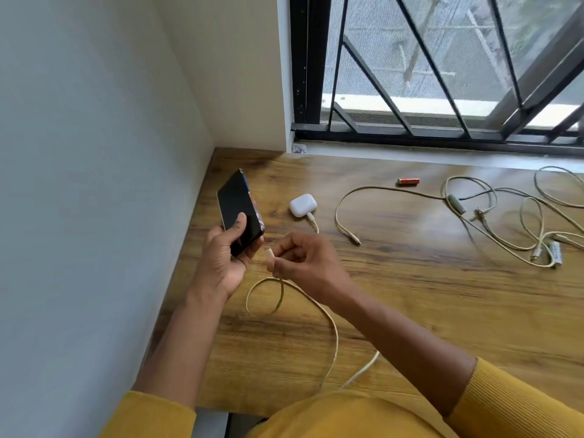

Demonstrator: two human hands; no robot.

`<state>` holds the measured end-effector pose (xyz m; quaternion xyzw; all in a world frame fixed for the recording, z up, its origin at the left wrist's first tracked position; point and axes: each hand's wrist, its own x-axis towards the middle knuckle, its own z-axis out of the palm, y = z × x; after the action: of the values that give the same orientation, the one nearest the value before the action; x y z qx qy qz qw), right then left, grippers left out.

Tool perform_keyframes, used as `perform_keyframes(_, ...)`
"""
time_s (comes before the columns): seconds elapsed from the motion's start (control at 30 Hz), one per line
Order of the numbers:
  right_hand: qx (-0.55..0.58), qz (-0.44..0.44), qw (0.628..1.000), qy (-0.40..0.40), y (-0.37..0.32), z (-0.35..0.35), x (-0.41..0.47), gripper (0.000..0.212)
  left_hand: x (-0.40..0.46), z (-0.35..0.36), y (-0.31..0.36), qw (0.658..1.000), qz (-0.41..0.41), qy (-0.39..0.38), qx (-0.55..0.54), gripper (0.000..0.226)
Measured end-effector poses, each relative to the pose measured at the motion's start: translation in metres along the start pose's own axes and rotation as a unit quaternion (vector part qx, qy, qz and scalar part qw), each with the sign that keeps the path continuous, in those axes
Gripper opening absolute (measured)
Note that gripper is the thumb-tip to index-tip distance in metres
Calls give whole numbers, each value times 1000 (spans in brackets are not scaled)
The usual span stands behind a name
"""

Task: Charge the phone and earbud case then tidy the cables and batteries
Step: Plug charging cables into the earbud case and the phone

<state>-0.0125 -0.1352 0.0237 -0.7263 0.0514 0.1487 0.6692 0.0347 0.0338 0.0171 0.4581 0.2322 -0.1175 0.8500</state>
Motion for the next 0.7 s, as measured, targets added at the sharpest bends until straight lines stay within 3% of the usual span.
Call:
perform_keyframes(0.27,65,26,998,8,-16,-7,-7,11,-10,7,-8,997,2,-46,-58,52)
perform_keyframes(0.7,123,34,992,-9,-25,-13,-15,15,-26,22,-8,998,23,-60,-17,45)
